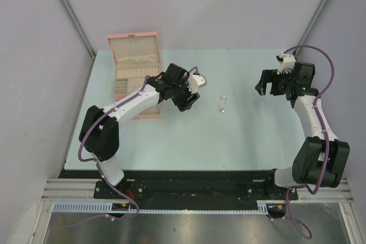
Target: Organize the mixed jewelry
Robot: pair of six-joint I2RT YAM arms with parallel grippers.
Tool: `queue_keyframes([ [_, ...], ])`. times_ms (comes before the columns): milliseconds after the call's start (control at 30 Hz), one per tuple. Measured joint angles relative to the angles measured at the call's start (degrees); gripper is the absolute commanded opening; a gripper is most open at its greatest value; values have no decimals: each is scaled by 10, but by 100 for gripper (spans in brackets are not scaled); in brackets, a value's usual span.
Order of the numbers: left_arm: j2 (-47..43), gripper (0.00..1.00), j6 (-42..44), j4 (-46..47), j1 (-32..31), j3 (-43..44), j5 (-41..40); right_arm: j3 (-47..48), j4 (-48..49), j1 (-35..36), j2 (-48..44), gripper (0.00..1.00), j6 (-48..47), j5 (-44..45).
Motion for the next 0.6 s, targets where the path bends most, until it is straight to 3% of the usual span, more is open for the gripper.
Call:
queue_keyframes([
  [333, 67, 59, 303, -57, -4, 67, 62, 0, -3, -5, 5, 99, 0, -7],
  [600, 129, 59, 499, -82, -3, 103, 78, 0, -3, -6, 12, 100, -1, -7],
])
